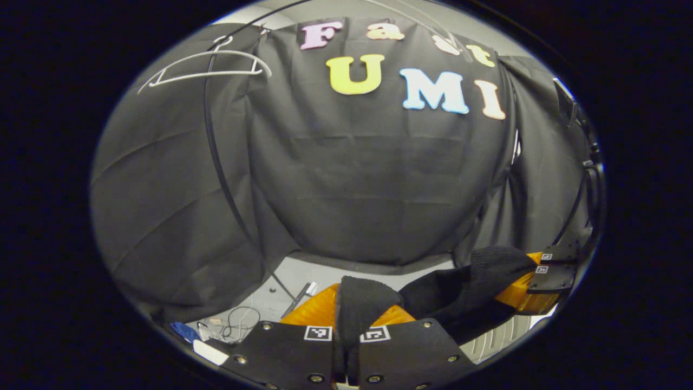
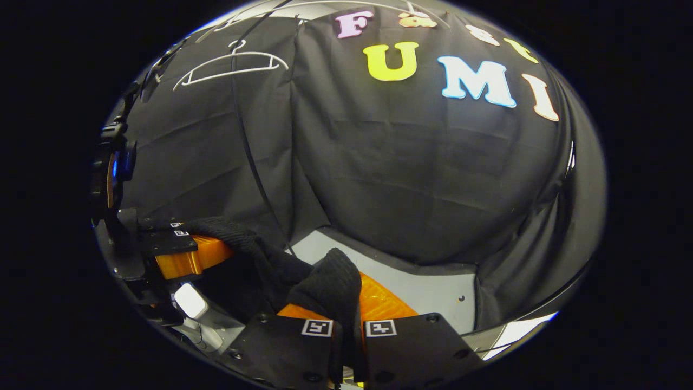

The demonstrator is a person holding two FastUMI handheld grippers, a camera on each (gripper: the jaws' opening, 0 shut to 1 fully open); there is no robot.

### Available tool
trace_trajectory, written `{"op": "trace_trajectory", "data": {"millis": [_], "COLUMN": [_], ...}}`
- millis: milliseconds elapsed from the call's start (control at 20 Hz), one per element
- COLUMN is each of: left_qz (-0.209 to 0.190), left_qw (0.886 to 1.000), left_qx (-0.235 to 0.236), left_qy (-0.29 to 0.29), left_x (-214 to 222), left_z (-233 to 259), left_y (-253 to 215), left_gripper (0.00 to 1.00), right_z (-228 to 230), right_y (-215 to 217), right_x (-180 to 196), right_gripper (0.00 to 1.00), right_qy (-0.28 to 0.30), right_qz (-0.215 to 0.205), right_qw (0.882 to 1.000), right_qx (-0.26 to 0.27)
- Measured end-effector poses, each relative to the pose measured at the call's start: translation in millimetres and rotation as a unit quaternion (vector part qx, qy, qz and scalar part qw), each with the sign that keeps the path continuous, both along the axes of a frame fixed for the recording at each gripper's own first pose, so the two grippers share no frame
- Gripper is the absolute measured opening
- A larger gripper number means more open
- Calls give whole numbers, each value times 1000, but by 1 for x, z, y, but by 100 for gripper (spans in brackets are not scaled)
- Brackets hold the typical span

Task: Grasp the clothes on the hanger with both hands and then place them into the laundry hamper below.

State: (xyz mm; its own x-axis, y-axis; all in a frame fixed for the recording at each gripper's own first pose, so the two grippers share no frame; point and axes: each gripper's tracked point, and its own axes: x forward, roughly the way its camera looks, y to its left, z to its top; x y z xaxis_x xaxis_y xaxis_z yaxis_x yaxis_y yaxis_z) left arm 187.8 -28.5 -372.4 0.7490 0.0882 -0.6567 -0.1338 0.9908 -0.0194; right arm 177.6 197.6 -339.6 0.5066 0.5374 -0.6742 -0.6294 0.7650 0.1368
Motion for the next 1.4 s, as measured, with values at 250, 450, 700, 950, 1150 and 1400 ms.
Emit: {"op": "trace_trajectory", "data": {"millis": [250, 450, 700, 950, 1150, 1400], "left_qz": [2, -4, -18, -11, -25, -60], "left_qw": [997, 990, 987, 992, 996, 997], "left_qx": [7, 7, -8, 17, 30, 32], "left_qy": [82, 138, 157, 125, 86, 25], "left_x": [-31, -51, -59, -48, -39, -37], "left_z": [-56, -91, -97, -83, -51, 8], "left_y": [-1, 1, -10, 7, 18, 21], "left_gripper": [5, 6, 33, 98, 98, 96], "right_z": [-38, -57, -65, -50, -31, 35], "right_y": [-10, -13, -10, -11, -9, -23], "right_x": [-16, -37, -42, -32, -24, -19], "right_gripper": [10, 17, 67, 97, 97, 98], "right_qy": [50, 93, 103, 83, 58, -6], "right_qz": [11, 27, 40, 31, 12, -62], "right_qw": [998, 993, 992, 994, 997, 997], "right_qx": [-40, -64, -68, -66, -51, -33]}}
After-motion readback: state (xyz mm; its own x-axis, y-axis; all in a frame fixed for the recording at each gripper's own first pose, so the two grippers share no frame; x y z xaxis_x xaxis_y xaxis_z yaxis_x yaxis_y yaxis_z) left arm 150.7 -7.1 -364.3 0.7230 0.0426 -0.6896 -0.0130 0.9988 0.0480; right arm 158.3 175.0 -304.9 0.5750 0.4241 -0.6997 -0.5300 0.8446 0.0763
